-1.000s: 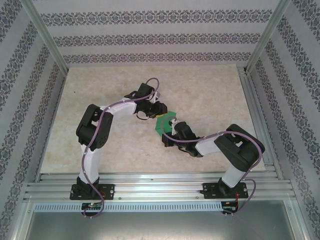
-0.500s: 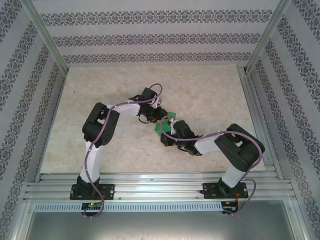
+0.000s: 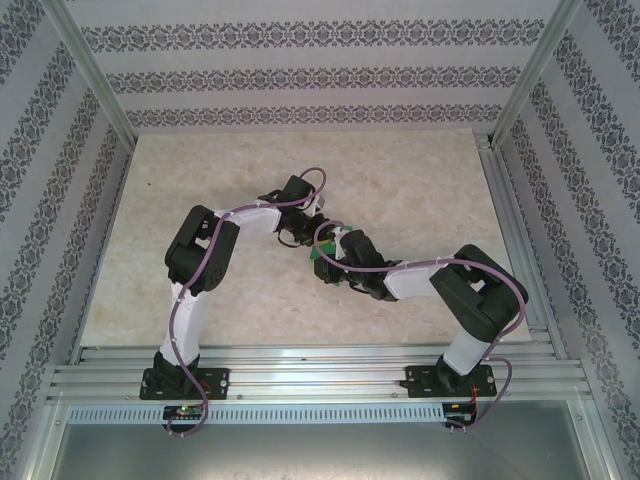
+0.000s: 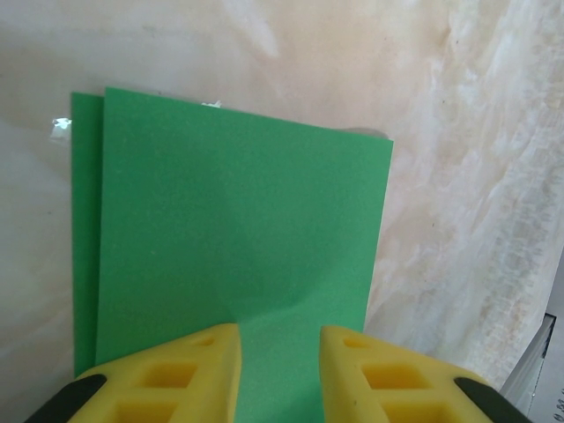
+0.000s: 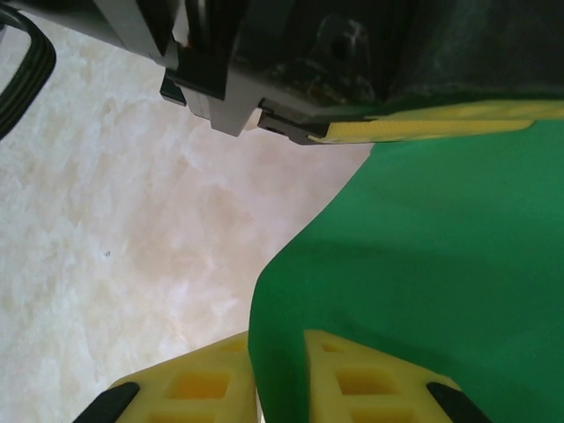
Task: Fold a paper plane with a square sheet of paper (fold left side to right side)
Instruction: Third fold the triangle at the center of the table.
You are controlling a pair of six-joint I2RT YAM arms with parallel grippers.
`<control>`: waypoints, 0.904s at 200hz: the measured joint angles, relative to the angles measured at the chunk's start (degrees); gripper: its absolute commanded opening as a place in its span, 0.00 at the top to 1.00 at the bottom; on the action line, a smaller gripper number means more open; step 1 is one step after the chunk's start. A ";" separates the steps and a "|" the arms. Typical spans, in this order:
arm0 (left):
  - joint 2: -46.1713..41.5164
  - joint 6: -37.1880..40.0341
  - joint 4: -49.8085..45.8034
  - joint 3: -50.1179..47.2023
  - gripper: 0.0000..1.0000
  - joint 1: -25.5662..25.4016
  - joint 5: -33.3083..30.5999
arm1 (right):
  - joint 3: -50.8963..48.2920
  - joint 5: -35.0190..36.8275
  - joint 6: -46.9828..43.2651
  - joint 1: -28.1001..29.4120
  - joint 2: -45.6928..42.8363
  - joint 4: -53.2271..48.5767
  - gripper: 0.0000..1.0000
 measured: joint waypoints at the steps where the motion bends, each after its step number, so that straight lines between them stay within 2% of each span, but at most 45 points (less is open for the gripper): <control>1: 0.00 0.00 0.00 0.00 0.69 0.00 0.00 | 0.02 0.00 0.00 0.00 0.00 -0.07 0.86; 53: 0.00 0.07 -0.02 0.00 0.70 -0.13 -0.31 | 0.74 -0.72 -1.03 -1.92 -0.50 -2.40 1.00; 181: 0.00 0.22 0.00 0.00 0.71 -0.26 -0.46 | -2.12 -1.49 -0.81 -6.60 -1.90 -3.91 1.00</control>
